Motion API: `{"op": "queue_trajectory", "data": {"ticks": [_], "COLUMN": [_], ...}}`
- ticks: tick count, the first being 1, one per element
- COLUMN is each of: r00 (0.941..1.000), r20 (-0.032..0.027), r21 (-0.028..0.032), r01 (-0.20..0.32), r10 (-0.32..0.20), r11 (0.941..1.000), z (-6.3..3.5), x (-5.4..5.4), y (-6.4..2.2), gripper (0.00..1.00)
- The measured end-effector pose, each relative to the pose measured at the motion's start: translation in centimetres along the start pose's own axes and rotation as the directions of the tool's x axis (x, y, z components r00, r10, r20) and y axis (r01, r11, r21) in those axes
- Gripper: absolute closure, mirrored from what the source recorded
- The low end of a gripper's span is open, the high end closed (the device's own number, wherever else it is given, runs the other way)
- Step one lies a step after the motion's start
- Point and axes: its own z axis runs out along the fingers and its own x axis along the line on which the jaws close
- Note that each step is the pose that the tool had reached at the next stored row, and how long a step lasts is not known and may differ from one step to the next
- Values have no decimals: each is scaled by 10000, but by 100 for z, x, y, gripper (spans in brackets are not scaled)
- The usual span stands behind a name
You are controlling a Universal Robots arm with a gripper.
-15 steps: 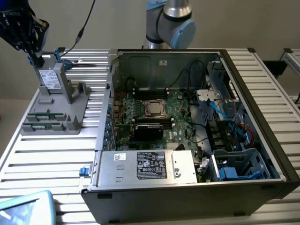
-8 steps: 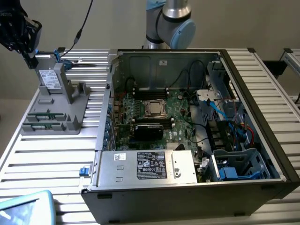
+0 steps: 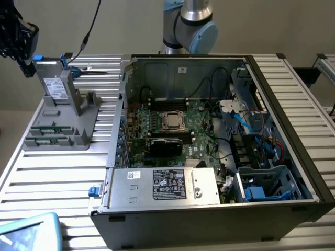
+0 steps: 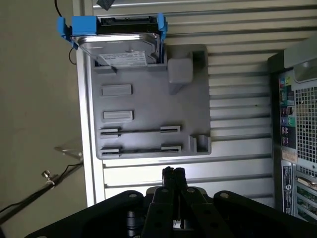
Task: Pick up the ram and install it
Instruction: 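Reach for the ram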
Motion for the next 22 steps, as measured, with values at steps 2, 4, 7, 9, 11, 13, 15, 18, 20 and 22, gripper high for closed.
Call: {"op": "queue_trajectory", "data": {"ticks": [2,4,7,9,11,13,15,18,20,22], "r00": [10000,10000,10000,10000,9999,9999,9998,9997,9997,9997], "r20": [-7,-16,-45,-71,-107,-150,-195,-225,-225,-226], "r21": [-3,-8,-21,-36,-52,-67,-78,-82,-82,-81], "r01": [-1,0,-2,-4,-6,-9,-11,-14,-14,-16], "r10": [1,0,2,4,5,8,10,12,12,14], "r11": [10000,10000,10000,10000,10000,10000,10000,10000,10000,10000], "z": [1,2,2,3,4,4,5,7,11,17], "x": [24,48,86,103,115,126,135,148,156,171], "y": [-1,-4,-6,-8,-9,-10,-11,-13,-13,-14], "gripper": [89,89,89,89,89,89,89,89,89,89]}}
